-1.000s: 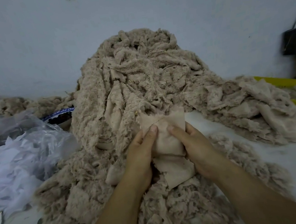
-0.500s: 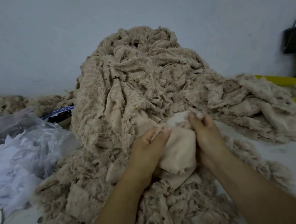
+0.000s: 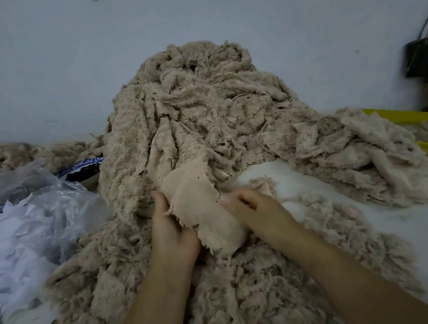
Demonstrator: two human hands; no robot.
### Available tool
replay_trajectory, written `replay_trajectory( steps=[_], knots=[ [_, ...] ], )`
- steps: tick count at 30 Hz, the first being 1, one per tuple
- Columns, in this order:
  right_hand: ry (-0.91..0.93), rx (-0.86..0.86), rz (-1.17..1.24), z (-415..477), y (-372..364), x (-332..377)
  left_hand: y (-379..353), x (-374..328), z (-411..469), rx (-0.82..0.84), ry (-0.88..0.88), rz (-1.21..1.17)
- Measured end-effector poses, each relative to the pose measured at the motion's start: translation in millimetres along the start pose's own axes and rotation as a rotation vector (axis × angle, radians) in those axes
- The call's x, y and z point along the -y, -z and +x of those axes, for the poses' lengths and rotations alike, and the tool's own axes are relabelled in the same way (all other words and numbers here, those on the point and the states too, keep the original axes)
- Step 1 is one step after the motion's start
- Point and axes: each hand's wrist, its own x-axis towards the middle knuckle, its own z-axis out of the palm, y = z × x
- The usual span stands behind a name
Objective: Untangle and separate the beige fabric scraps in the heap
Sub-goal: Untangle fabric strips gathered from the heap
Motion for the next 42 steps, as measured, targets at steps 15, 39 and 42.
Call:
replay_trajectory(
  steps=[15,39,42],
  knots=[
    [-0.281,-0.333,1.006,15.1,31.6,5.2,-3.8,25.2,-9.4,0.256,-0.626,1.507],
    [-0.273,-0.304,0.386,13.0,8.3,0.0,0.9,20.3,0.3,-0.131,-0.597,1.165],
    [-0.249,-0.294,0.410,12.8,9.3,4.8,-1.5,19.4,1.1,-0.172,-0.586,1.146]
  ],
)
